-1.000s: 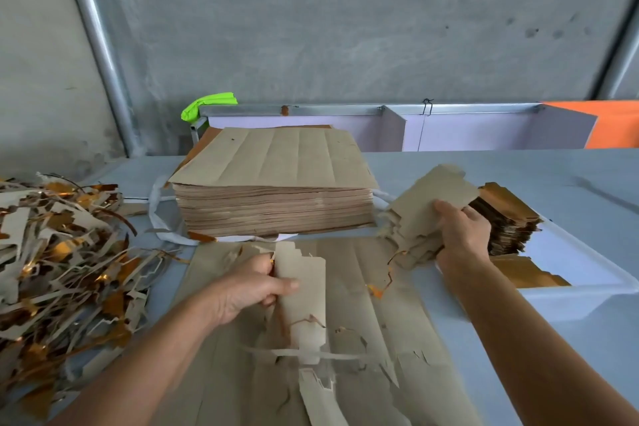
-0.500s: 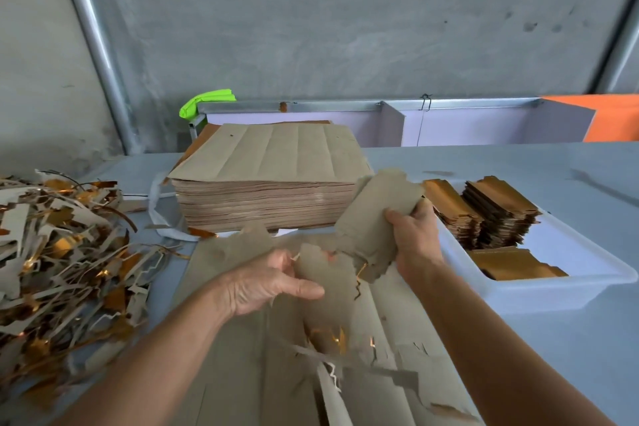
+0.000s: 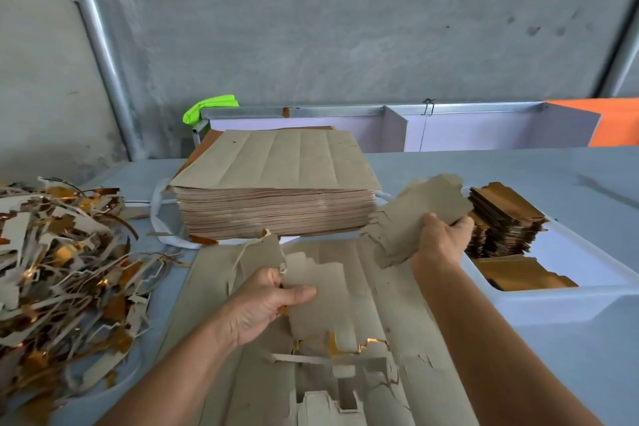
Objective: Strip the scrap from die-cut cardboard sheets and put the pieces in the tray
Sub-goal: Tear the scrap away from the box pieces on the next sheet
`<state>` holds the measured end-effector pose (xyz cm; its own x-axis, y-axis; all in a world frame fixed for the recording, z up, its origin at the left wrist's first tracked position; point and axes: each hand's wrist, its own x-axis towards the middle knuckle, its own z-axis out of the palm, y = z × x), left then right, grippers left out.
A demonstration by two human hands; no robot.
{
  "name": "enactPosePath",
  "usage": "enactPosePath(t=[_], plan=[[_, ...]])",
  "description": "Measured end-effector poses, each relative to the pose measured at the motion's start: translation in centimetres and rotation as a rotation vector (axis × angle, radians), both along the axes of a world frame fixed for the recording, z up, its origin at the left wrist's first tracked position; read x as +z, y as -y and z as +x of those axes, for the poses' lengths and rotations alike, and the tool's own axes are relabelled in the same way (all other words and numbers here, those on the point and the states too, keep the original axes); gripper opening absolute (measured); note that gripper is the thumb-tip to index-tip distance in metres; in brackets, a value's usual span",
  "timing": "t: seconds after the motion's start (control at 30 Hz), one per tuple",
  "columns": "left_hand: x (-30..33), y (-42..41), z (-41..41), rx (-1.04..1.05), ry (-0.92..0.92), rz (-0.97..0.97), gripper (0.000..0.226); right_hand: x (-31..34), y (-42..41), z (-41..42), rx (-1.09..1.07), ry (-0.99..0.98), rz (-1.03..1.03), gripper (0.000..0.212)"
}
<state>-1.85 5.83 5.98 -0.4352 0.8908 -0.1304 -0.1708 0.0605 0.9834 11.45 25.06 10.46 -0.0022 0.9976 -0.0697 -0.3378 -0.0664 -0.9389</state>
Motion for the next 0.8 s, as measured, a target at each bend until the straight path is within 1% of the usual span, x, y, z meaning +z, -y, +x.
enactPosePath(t=[0.03, 0.07, 0.1, 0.17, 0.2, 0.23, 0.27, 0.3, 0.37, 0.4, 0.47, 0.57, 0.63, 0.7, 0.77, 0.8], plan=[[-0.1, 0.1, -0.2, 0.028, 0.022, 0.004, 0.016, 0.1, -0.3, 0.6, 0.002, 0.034, 0.033, 0.027], [-0.1, 0.2, -0.5, 0.061, 0.046, 0.003, 0.015, 0.2, -0.6, 1.3, 0.010, 0.117, 0.099, 0.032], [-0.3, 0.2, -0.8, 0.089, 0.068, 0.007, 0.017, 0.2, -0.8, 2.0, 0.038, 0.237, 0.190, 0.042], [-0.4, 0.0, -1.2, 0.117, 0.116, 0.025, 0.024, 0.1, -0.7, 3.3, 0.158, 0.490, 0.401, 0.069], [-0.2, -0.2, -1.1, 0.116, 0.131, 0.026, 0.028, 0.0, -0.4, 3.7, 0.232, 0.586, 0.491, 0.079], [-0.1, -0.4, -1.0, 0.104, 0.130, 0.024, 0.031, 0.0, 0.0, 3.9, 0.303, 0.659, 0.560, 0.083], [0.0, -0.5, -0.8, 0.091, 0.130, 0.014, 0.034, -0.1, 0.5, 3.9, 0.374, 0.733, 0.608, 0.082], [0.1, -0.8, -0.6, 0.084, 0.128, 0.007, 0.035, -0.2, 1.0, 3.8, 0.454, 0.816, 0.645, 0.075], [0.2, -1.2, 0.0, 0.091, 0.131, -0.005, 0.034, -0.6, 2.5, 3.2, 0.616, 0.946, 0.709, 0.049], [0.3, -1.5, 0.4, 0.093, 0.132, -0.012, 0.036, -0.9, 3.3, 2.9, 0.673, 0.945, 0.711, 0.039], [0.1, -1.9, 0.8, 0.095, 0.123, -0.038, 0.040, -1.6, 4.9, 2.2, 0.786, 0.824, 0.607, 0.026], [0.1, -2.1, 1.4, 0.097, 0.121, -0.032, 0.025, -2.4, 6.1, 1.5, 0.889, 0.657, 0.391, 0.027], [0.4, -2.3, 1.7, 0.167, 0.106, -0.031, 0.022, -2.9, 6.3, 1.6, 0.881, 0.569, 0.271, 0.023], [0.7, -2.4, 1.6, 0.298, 0.077, -0.038, 0.026, -3.2, 6.1, 1.9, 0.818, 0.503, 0.209, 0.029], [1.1, -2.3, 1.2, 0.415, 0.087, -0.034, 0.033, -3.2, 5.6, 2.5, 0.732, 0.501, 0.184, 0.036], [1.2, -2.2, 1.1, 0.464, 0.068, -0.041, 0.035, -3.1, 5.3, 2.7, 0.694, 0.502, 0.174, 0.033]])
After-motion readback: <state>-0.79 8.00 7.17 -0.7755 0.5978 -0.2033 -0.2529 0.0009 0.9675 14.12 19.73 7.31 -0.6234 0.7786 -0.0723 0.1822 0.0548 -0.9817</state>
